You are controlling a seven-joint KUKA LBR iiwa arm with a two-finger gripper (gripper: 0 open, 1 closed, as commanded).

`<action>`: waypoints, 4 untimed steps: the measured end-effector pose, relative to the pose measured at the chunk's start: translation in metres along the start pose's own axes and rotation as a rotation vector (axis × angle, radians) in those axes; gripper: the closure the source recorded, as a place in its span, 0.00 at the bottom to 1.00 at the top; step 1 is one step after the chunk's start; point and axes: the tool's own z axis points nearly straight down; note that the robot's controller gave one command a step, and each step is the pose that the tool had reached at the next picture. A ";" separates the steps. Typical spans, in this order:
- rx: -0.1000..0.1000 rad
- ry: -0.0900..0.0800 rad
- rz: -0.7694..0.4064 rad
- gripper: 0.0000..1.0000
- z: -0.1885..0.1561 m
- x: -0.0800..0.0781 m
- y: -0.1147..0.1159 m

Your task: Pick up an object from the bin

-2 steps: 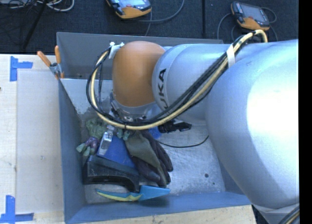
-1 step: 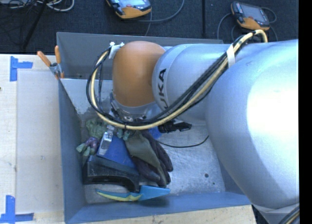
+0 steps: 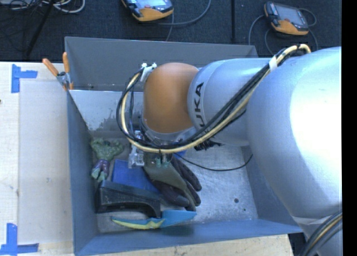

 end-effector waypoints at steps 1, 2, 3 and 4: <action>0.000 0.000 0.001 1.00 0.000 0.000 0.000; 0.004 0.019 -0.058 1.00 -0.029 -0.001 -0.003; 0.002 0.016 -0.237 1.00 -0.068 0.001 -0.001; 0.000 0.020 -0.355 1.00 -0.122 -0.010 0.001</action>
Offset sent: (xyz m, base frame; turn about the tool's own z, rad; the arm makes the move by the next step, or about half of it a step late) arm 0.0119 -0.0121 0.0965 -0.1494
